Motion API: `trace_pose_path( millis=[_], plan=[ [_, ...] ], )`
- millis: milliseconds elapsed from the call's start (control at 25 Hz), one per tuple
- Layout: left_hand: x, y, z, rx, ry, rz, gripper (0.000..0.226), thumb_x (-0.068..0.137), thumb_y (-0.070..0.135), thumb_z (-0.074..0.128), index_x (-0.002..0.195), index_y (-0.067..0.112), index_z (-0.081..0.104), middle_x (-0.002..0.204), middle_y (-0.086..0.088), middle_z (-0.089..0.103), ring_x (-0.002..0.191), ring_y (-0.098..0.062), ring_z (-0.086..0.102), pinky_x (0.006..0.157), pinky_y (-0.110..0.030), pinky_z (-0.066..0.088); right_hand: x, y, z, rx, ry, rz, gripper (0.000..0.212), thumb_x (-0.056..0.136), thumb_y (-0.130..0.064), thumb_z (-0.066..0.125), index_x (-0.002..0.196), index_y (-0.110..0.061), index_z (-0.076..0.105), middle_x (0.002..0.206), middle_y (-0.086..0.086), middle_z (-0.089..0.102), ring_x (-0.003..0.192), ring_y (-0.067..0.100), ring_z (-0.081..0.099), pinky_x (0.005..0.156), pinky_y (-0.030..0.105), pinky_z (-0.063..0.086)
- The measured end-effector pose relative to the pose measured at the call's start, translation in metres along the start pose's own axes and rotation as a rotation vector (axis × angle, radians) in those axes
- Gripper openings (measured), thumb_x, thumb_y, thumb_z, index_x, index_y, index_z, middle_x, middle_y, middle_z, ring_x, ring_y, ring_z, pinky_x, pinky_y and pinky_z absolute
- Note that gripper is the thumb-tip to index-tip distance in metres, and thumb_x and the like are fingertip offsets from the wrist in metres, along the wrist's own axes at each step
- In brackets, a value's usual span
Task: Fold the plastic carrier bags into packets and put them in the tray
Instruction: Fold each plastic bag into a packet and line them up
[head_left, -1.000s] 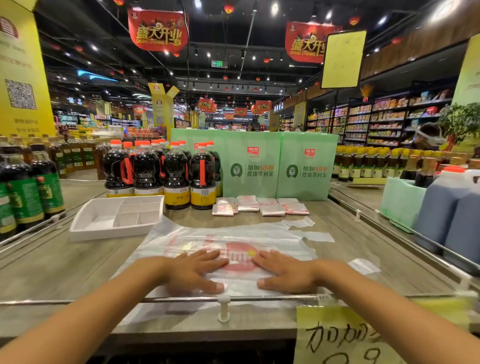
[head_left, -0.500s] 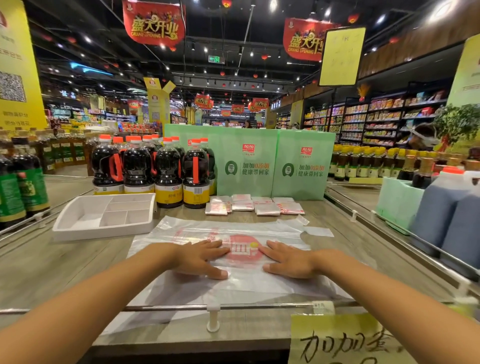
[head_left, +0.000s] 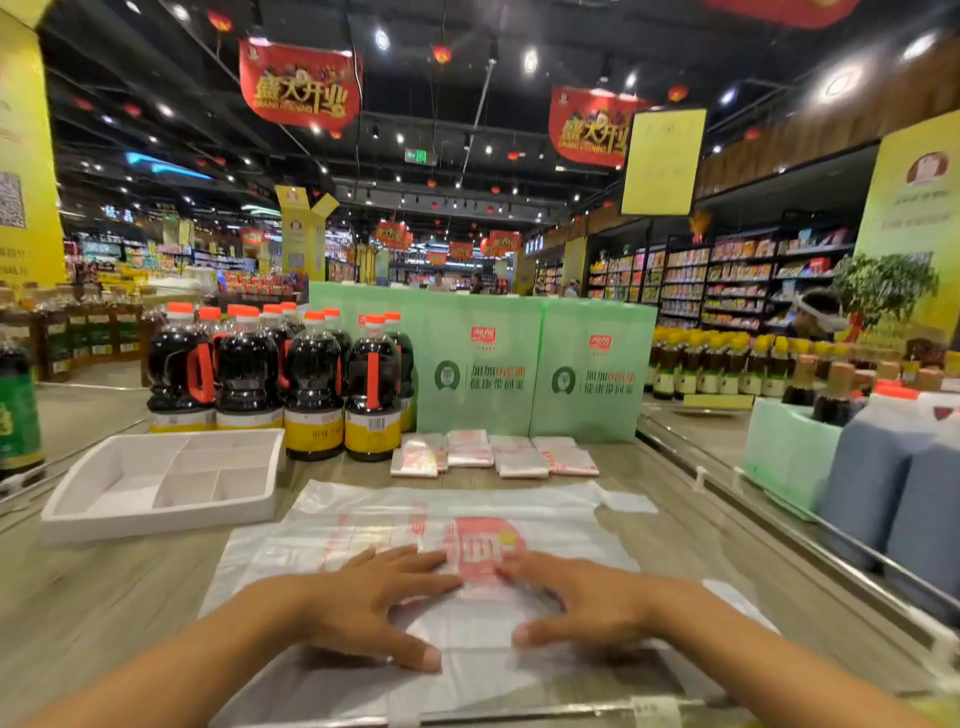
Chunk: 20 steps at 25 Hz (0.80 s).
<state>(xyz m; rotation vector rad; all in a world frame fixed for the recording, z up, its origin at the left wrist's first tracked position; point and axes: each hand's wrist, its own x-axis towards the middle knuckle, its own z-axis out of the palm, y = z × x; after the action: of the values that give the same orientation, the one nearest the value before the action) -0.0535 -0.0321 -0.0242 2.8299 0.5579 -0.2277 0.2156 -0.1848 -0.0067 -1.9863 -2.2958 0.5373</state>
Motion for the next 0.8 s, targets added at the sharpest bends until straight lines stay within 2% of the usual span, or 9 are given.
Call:
trace_pose_path(
  millis=[160, 280, 360, 480, 520, 600, 640, 720, 800],
  plan=[
    [-0.003, 0.009, -0.002, -0.016, 0.111, 0.017, 0.073, 0.087, 0.081, 0.048, 0.152, 0.059, 0.024, 0.166, 0.026, 0.009, 0.152, -0.002, 0.009, 0.125, -0.039, 0.009, -0.005, -0.017, 0.005, -0.138, 0.032, 0.002, 0.092, 0.082, -0.089, 0.043, 0.159, -0.047, 0.013, 0.168, -0.021, 0.011, 0.153, 0.004, 0.014, 0.126, 0.037, 0.014],
    [-0.006, 0.018, -0.008, -0.022, 0.252, 0.070, 0.063, 0.091, 0.078, 0.045, 0.145, 0.047, 0.049, 0.158, 0.024, 0.036, 0.142, 0.003, 0.035, 0.119, -0.026, 0.027, -0.007, -0.019, 0.004, -0.151, 0.132, -0.004, 0.073, 0.092, -0.075, 0.045, 0.156, -0.044, 0.029, 0.165, -0.020, 0.026, 0.149, 0.007, 0.028, 0.123, 0.038, 0.023],
    [-0.010, 0.022, -0.010, -0.074, 0.311, 0.065, 0.058, 0.093, 0.075, 0.046, 0.136, 0.041, 0.062, 0.145, 0.024, 0.054, 0.130, 0.005, 0.049, 0.112, -0.024, 0.039, -0.006, -0.011, 0.005, -0.058, 0.150, 0.014, 0.063, 0.094, -0.070, 0.047, 0.151, -0.045, 0.040, 0.161, -0.019, 0.036, 0.145, 0.007, 0.036, 0.122, 0.038, 0.028],
    [-0.016, 0.021, -0.014, -0.164, 0.275, 0.055, 0.053, 0.094, 0.072, 0.046, 0.128, 0.037, 0.068, 0.136, 0.021, 0.063, 0.123, 0.000, 0.057, 0.107, -0.027, 0.044, -0.008, -0.005, 0.004, 0.141, 0.153, 0.054, 0.037, 0.095, -0.062, 0.050, 0.131, -0.057, 0.059, 0.150, -0.025, 0.049, 0.136, -0.001, 0.047, 0.117, 0.031, 0.035],
    [-0.017, 0.019, -0.016, -0.182, 0.253, 0.055, 0.047, 0.096, 0.068, 0.048, 0.128, 0.039, 0.067, 0.133, 0.023, 0.064, 0.121, -0.001, 0.059, 0.106, -0.027, 0.046, -0.011, -0.005, 0.001, 0.215, 0.147, 0.082, 0.024, 0.098, -0.053, 0.051, 0.113, -0.062, 0.067, 0.143, -0.029, 0.053, 0.130, -0.004, 0.051, 0.112, 0.027, 0.039],
    [-0.020, 0.012, -0.020, -0.198, 0.212, 0.052, 0.031, 0.099, 0.059, 0.051, 0.123, 0.050, 0.068, 0.119, 0.031, 0.068, 0.107, 0.003, 0.064, 0.099, -0.027, 0.050, -0.018, -0.008, -0.010, 0.312, 0.140, 0.123, 0.039, 0.100, -0.036, 0.051, 0.071, -0.055, 0.070, 0.110, -0.027, 0.067, 0.100, 0.000, 0.061, 0.090, 0.028, 0.044],
    [-0.022, 0.009, -0.022, -0.216, 0.199, 0.035, 0.024, 0.100, 0.058, 0.052, 0.112, 0.053, 0.072, 0.103, 0.032, 0.070, 0.093, 0.004, 0.065, 0.091, -0.028, 0.052, -0.022, -0.007, -0.013, 0.341, 0.135, 0.139, 0.041, 0.098, -0.034, 0.052, 0.061, -0.046, 0.066, 0.087, -0.022, 0.064, 0.081, 0.005, 0.056, 0.080, 0.030, 0.039],
    [-0.027, 0.004, -0.027, -0.258, 0.197, -0.012, 0.029, 0.100, 0.056, 0.054, 0.080, 0.043, 0.071, 0.072, 0.023, 0.063, 0.067, -0.001, 0.053, 0.073, -0.029, 0.047, -0.029, 0.000, -0.016, 0.392, 0.121, 0.159, 0.035, 0.090, -0.041, 0.055, 0.057, -0.031, 0.059, 0.066, -0.015, 0.048, 0.066, 0.008, 0.041, 0.073, 0.032, 0.032],
    [-0.032, -0.003, -0.028, -0.257, 0.215, -0.032, 0.039, 0.101, 0.053, 0.054, 0.071, 0.031, 0.064, 0.065, 0.016, 0.054, 0.061, -0.003, 0.044, 0.065, -0.027, 0.041, -0.033, 0.009, -0.019, 0.411, 0.132, 0.170, 0.036, 0.086, -0.048, 0.055, 0.058, -0.027, 0.048, 0.066, -0.008, 0.042, 0.065, 0.012, 0.047, 0.072, 0.036, 0.033]
  ],
)
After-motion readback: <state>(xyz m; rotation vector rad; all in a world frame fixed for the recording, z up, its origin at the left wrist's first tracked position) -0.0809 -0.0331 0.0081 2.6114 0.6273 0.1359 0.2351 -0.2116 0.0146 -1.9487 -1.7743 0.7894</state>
